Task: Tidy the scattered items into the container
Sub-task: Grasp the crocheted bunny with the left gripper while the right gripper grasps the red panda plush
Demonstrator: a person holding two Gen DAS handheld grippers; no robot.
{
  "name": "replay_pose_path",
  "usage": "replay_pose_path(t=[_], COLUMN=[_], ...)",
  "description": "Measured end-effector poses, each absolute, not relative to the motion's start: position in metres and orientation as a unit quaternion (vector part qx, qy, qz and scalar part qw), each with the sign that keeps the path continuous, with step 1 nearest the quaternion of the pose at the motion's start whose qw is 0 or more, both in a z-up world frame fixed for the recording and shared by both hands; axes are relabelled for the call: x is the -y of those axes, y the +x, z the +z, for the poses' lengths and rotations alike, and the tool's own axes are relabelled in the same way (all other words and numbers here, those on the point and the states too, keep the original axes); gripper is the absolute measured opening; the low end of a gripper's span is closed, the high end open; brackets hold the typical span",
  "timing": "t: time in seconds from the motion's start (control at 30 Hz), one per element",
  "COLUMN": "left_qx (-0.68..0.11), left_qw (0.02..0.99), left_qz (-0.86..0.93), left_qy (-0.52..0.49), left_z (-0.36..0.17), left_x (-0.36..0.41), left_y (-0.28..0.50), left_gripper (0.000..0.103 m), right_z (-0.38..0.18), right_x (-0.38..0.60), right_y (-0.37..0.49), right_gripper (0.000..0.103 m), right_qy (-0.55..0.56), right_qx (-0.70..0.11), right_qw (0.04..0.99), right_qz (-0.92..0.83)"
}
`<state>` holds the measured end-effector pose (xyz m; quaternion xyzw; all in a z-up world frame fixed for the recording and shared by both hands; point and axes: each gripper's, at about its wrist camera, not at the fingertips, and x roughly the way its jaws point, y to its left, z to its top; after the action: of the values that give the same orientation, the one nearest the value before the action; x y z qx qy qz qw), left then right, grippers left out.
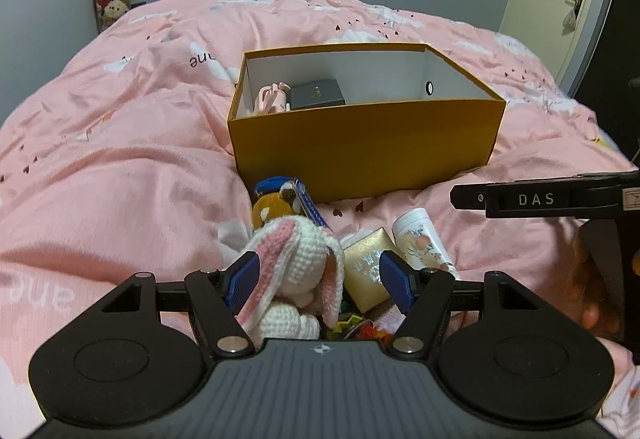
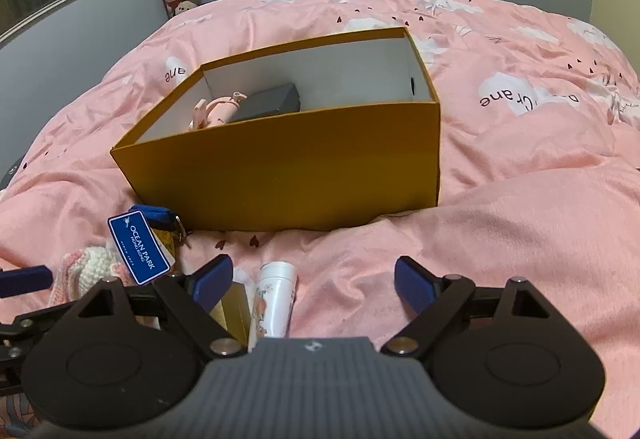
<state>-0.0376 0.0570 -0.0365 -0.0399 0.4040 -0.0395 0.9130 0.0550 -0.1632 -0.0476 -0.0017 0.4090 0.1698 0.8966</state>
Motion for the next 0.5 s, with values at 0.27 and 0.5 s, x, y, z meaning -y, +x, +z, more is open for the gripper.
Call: replay_pose_path(t=[0.27, 0.5], left_qx=[-0.412, -0.406], left_qw=[0.907, 0.912], left_qz=[-0.059, -0.030], left_qy=[-0.073, -0.056], left_z=[-0.040, -0.040], left_x=[-0.072, -0.073], left_y=[-0.049, -0.047], left_gripper=[0.078, 0.078], right_z=[-0.046, -0.055], right_x=[0.162, 0.156], right_y=[0.053, 0.052], right_gripper=[0.089, 0.066], right_qy=[-0.015, -0.023], right_qx=[-0.415, -0.440], right_qw=[0.889, 0.869], right_qz=[0.195, 0.225])
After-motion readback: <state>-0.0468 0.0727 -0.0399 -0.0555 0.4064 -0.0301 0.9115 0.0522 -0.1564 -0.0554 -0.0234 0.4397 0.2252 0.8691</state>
